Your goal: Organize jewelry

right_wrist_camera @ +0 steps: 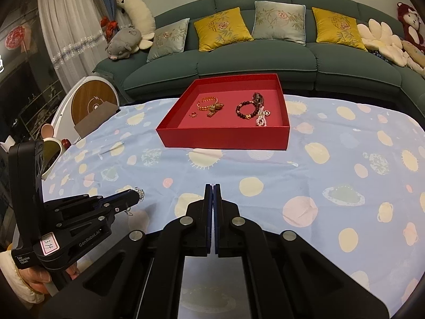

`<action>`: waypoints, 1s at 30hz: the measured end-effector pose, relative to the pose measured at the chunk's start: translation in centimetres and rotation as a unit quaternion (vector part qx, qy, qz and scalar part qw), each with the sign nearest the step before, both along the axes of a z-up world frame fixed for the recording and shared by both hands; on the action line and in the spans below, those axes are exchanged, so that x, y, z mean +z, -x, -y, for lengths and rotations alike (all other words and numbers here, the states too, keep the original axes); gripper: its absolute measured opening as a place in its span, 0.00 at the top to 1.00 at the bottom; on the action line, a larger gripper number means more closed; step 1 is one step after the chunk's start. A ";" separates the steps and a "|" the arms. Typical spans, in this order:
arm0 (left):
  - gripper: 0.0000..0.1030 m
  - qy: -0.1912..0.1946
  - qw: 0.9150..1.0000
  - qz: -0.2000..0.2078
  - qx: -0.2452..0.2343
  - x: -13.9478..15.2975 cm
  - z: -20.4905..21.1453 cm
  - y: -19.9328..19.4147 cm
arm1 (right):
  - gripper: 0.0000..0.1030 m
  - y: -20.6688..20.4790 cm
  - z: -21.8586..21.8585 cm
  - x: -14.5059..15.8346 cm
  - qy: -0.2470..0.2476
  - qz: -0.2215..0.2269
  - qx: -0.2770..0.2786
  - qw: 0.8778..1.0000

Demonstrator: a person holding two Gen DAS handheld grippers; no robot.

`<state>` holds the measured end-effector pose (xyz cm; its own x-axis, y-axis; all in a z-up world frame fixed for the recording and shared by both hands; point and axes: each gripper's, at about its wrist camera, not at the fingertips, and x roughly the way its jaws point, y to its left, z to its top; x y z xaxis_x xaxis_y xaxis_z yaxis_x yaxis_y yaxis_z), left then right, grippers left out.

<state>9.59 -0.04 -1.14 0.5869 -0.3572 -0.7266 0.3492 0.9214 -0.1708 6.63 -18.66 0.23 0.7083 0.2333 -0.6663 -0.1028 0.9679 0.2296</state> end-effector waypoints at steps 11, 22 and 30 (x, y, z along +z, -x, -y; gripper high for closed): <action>0.98 0.021 0.999 0.018 0.032 2.6 -2.2 -1.3 | 1.00 0.5 2.6 1.9 -0.009 0.023 -0.031 0.999; 0.98 0.033 0.998 0.040 0.039 5.0 -2.6 -1.8 | 1.00 0.5 3.6 3.9 -0.023 0.048 -0.045 0.998; 0.98 0.041 0.997 0.065 0.023 7.4 -1.6 -2.7 | 1.00 -0.6 2.2 5.3 -0.027 0.064 -0.029 0.997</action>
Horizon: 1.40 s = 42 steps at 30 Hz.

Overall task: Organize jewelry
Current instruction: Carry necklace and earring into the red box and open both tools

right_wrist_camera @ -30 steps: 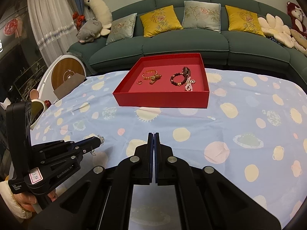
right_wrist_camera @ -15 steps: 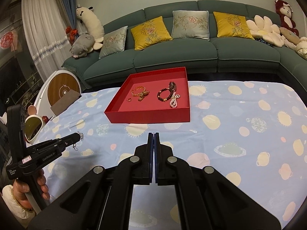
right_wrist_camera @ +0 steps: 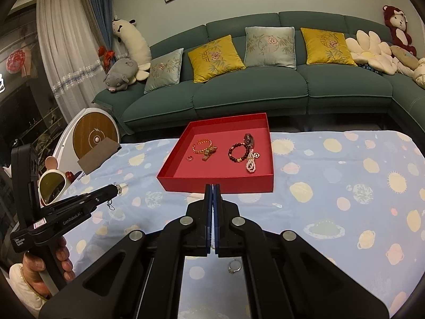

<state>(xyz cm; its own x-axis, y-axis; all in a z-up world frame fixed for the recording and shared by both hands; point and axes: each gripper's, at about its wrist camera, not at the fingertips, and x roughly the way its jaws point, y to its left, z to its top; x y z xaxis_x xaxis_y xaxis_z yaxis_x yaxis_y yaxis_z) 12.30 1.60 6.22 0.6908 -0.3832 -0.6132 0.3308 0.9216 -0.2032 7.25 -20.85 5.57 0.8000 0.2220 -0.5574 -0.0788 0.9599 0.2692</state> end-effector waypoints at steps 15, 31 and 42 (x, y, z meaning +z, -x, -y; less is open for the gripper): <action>0.98 -0.071 0.997 0.016 -0.003 0.7 3.3 -7.9 | 1.00 -8.1 -1.1 2.7 0.008 0.021 0.005 1.000; 0.98 -0.063 0.997 -0.039 0.002 -1.9 4.8 -16.1 | 1.00 -19.3 -0.3 0.8 -0.006 -0.025 -0.007 1.000; 0.98 -0.053 0.995 -0.084 -0.013 -5.9 5.5 -18.8 | 1.00 -25.8 -1.3 -3.5 -0.016 -0.077 -0.004 0.997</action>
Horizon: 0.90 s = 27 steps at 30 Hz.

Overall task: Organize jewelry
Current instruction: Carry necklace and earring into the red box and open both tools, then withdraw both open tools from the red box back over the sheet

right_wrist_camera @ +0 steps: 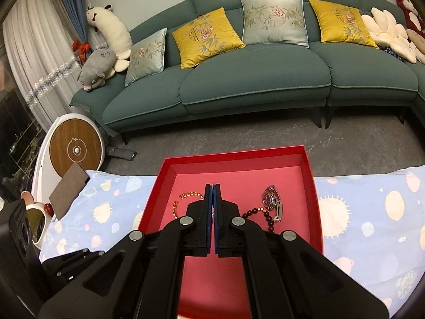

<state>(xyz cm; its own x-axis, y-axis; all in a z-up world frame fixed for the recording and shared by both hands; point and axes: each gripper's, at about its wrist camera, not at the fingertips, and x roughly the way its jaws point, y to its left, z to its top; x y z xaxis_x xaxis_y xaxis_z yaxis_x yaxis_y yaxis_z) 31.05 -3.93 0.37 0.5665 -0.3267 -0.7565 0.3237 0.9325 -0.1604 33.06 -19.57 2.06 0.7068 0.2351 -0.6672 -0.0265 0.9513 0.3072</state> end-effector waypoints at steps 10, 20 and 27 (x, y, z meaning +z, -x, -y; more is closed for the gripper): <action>0.98 0.005 1.000 -0.024 -0.016 -1.9 1.1 -0.7 | 1.00 -3.2 -0.8 -3.0 0.020 -0.037 0.008 0.999; 0.56 -0.002 1.000 0.008 0.003 -0.9 0.4 -0.2 | 0.80 -3.1 -0.8 -3.1 0.022 -0.015 0.004 1.000; 0.54 -0.019 0.998 0.060 0.019 4.0 -1.7 4.1 | 0.78 3.4 0.6 1.9 0.033 0.040 0.004 0.999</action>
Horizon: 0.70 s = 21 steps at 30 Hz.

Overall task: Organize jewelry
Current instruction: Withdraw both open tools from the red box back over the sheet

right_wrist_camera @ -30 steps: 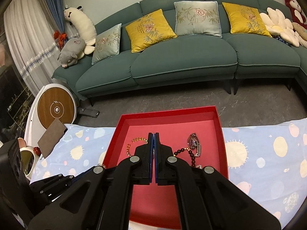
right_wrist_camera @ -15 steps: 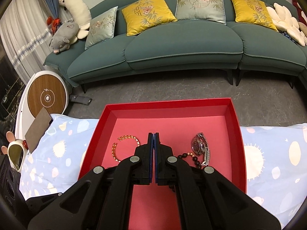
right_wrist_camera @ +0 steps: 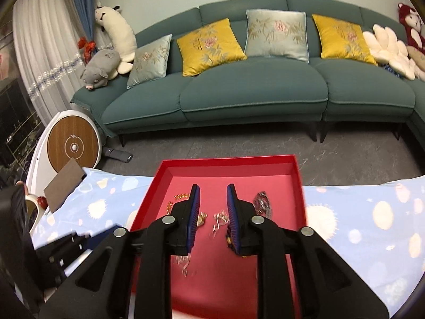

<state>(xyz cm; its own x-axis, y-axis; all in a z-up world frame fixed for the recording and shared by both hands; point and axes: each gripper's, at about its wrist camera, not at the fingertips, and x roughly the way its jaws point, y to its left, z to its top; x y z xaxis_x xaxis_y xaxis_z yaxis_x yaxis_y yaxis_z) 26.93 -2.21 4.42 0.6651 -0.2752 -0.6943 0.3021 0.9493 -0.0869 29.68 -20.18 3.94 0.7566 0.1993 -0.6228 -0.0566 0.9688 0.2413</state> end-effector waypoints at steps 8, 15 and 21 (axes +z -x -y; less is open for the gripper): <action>0.54 -0.064 0.997 0.038 0.008 3.6 -0.8 7.3 | 0.73 11.3 1.1 4.7 -0.006 0.023 0.005 1.000; 0.53 -0.075 0.997 0.034 0.002 3.2 -1.8 12.7 | 0.73 18.4 0.2 5.1 -0.001 0.030 0.005 1.000; 0.53 -0.069 0.998 0.004 0.006 1.2 -2.2 15.1 | 0.73 22.6 -0.6 3.1 0.006 0.018 0.001 1.000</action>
<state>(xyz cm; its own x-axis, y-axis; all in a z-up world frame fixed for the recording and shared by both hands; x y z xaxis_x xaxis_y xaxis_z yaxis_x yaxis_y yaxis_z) 11.82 -0.03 5.62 0.6741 -0.1690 -0.7191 0.2906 0.9557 0.0478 7.07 -19.55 7.01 0.7787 0.1926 -0.5972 -0.0663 0.9716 0.2270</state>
